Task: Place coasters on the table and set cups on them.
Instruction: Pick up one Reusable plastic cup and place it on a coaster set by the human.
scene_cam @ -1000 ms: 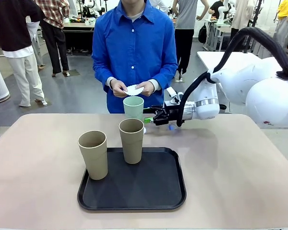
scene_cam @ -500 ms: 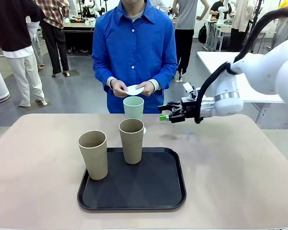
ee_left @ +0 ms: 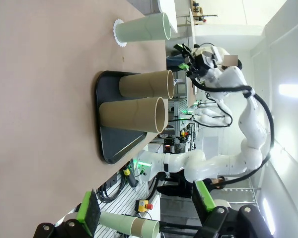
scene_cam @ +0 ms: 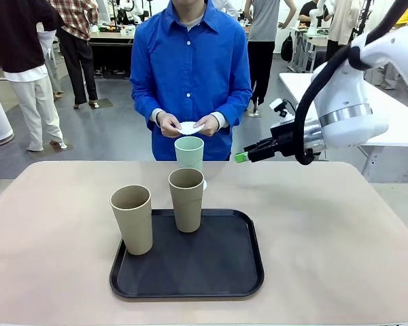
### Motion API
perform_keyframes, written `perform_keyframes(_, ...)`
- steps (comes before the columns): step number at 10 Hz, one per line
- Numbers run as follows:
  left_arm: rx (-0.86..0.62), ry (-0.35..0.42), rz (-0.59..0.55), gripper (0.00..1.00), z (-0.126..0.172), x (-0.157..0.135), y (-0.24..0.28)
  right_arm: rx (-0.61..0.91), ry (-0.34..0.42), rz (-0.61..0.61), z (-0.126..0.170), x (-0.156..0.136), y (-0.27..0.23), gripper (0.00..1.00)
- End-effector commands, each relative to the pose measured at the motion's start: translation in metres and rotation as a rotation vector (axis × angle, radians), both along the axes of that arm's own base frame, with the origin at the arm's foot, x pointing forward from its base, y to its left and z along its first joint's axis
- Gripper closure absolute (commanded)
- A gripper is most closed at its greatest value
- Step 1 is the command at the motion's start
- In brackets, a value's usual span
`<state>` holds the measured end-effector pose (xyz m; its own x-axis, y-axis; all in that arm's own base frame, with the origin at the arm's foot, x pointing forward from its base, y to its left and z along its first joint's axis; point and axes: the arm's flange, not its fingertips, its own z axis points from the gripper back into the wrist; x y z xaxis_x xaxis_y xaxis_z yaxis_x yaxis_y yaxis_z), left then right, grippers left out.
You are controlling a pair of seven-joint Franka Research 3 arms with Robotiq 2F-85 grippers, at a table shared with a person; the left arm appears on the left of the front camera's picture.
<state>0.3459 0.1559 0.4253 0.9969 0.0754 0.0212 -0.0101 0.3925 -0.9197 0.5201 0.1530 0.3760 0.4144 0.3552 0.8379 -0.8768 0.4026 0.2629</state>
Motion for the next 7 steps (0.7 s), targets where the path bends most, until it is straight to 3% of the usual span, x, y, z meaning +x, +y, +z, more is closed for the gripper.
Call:
perform_keyframes(1,-0.003,-0.007,0.003,0.00,0.002,-0.001,0.001,-0.130,0.191,-0.005,0.036,-0.024,0.016,0.00)
perform_keyframes(4,-0.003,-0.007,0.003,0.00,0.002,-0.001,0.001,-0.337,0.313,-0.085,0.066,-0.050,0.036,0.00)
perform_keyframes(7,-0.003,-0.007,0.003,0.00,0.002,-0.001,0.001,-0.538,0.403,-0.205,0.102,-0.053,0.055,0.00)
